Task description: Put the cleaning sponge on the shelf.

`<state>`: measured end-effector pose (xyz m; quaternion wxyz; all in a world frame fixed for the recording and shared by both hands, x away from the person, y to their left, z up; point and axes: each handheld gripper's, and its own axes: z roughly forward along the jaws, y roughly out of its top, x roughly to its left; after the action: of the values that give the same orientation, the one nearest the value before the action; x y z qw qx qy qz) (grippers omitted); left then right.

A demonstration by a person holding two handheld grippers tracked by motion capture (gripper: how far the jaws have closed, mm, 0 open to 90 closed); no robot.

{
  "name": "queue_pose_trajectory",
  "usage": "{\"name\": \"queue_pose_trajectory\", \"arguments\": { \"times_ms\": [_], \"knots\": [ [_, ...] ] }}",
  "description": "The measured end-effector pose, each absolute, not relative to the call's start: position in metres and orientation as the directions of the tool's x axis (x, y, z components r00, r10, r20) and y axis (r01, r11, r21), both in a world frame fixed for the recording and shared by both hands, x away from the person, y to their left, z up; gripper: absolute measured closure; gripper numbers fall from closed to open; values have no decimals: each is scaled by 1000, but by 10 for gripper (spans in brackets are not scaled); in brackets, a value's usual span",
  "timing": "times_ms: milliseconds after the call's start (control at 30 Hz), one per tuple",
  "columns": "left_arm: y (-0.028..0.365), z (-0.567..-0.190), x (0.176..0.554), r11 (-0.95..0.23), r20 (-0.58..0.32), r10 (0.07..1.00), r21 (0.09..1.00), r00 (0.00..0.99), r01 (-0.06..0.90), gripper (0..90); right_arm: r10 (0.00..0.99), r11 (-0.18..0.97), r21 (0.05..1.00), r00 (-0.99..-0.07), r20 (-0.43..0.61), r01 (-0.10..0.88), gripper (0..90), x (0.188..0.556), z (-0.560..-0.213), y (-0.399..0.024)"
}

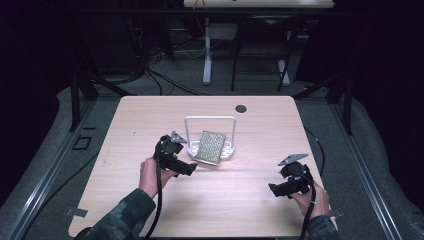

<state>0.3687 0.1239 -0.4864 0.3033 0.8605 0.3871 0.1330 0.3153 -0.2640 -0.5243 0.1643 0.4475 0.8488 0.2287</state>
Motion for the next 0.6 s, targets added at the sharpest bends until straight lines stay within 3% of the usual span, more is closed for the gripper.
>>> {"name": "queue_pose_trajectory", "arguments": {
  "times_ms": [600],
  "knots": [
    [198, -501, 340, -480, 15, 809, 595, 588, 645, 0, 844, 480, 555, -531, -81, 679, 101, 313, -521, -265]
  ]
}}
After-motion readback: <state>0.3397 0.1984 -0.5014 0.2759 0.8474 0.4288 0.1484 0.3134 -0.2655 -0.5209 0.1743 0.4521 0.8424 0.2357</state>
